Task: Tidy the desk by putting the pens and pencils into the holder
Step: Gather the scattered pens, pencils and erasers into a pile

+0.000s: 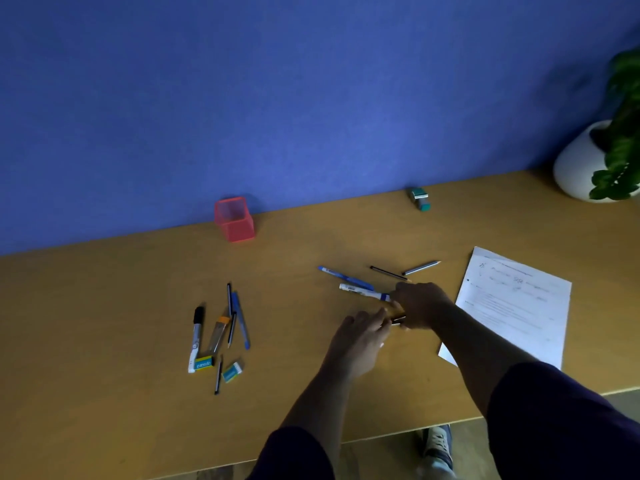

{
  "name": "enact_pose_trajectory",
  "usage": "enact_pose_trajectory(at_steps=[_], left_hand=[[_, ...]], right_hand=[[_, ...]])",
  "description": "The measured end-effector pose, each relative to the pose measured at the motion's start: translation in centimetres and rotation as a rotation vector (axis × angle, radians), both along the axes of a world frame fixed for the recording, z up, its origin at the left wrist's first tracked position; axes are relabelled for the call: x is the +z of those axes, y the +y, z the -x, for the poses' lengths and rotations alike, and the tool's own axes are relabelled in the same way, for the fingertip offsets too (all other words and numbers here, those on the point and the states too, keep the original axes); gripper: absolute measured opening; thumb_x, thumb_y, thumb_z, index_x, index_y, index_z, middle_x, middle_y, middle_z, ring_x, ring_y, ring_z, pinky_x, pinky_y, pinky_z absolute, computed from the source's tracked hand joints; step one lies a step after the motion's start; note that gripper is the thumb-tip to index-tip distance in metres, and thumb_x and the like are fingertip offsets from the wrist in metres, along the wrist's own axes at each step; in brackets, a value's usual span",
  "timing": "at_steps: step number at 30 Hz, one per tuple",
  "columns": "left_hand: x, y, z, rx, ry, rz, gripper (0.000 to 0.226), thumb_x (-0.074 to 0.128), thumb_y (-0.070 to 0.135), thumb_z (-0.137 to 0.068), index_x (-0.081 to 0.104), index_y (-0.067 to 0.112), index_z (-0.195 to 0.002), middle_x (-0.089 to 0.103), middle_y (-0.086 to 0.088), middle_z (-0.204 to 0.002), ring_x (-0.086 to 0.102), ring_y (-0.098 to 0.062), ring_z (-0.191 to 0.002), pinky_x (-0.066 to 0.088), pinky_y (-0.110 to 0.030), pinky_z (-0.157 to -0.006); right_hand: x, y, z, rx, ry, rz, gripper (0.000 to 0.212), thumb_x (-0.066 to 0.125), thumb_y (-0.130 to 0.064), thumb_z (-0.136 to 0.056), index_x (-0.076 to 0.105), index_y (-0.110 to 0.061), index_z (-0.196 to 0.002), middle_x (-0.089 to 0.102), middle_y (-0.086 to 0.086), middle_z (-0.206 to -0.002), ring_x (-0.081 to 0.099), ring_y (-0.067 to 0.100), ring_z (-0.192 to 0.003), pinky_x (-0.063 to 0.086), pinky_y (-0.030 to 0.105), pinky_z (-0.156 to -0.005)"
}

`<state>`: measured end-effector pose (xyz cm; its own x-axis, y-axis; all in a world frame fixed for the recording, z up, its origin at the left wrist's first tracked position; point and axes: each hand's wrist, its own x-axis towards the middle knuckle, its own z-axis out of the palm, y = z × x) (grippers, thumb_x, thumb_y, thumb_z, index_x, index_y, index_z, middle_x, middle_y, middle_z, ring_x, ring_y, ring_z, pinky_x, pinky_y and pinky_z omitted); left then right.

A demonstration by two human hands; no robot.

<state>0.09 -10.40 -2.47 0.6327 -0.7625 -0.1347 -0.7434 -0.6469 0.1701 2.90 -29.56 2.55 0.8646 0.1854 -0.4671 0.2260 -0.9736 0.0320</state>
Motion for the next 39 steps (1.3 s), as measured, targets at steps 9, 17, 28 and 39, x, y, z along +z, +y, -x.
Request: enact_pose_trajectory(at_steps=[9, 17, 28, 39], left_hand=[[-0.1, -0.3, -0.9, 0.039, -0.015, -0.050, 0.023, 0.055, 0.017, -0.099, 0.064, 0.013, -0.120, 0.061, -0.009, -0.121, 0.057, -0.028, -0.111, 0.048, -0.044, -0.090], [-0.4, 3.9, -1.4, 0.190, 0.007, -0.017, 0.039, 0.053, 0.006, -0.092, 0.058, 0.013, -0.130, 0.055, -0.012, -0.126, 0.052, -0.033, -0.116, 0.044, -0.044, -0.092], [0.1, 13.0, -1.7, 0.358, 0.044, -0.112, 0.041, 0.044, 0.011, -0.097, 0.049, 0.016, -0.137, 0.050, -0.008, -0.136, 0.048, -0.032, -0.121, 0.041, -0.044, -0.097], [1.2, 16.3, -1.1, 0.555, 0.108, -0.049, 0.032, 0.052, 0.010, -0.094, 0.063, 0.013, -0.124, 0.060, -0.009, -0.120, 0.060, -0.030, -0.111, 0.048, -0.041, -0.091]], right_hand=[[-1.3, 1.2, 0.3, -0.021, 0.019, -0.122, 0.030, 0.074, -0.035, -0.082, 0.065, -0.026, -0.109, 0.063, -0.003, -0.107, 0.062, 0.018, -0.100, 0.055, 0.034, -0.081], [-2.8, 6.1, 0.5, 0.135, 0.005, -0.189, 0.033, 0.069, -0.031, -0.088, 0.063, -0.022, -0.119, 0.064, 0.001, -0.118, 0.065, 0.020, -0.106, 0.056, 0.037, -0.084], [-3.5, 11.3, -1.2, 0.159, 0.056, -0.215, 0.023, 0.065, -0.036, -0.089, 0.063, -0.025, -0.109, 0.065, 0.000, -0.114, 0.063, 0.021, -0.107, 0.052, 0.037, -0.083], [-3.5, 21.1, -2.2, -0.039, 0.067, -0.433, 0.018, 0.054, -0.030, -0.092, 0.059, -0.018, -0.104, 0.067, 0.012, -0.105, 0.066, 0.032, -0.099, 0.055, 0.040, -0.077]])
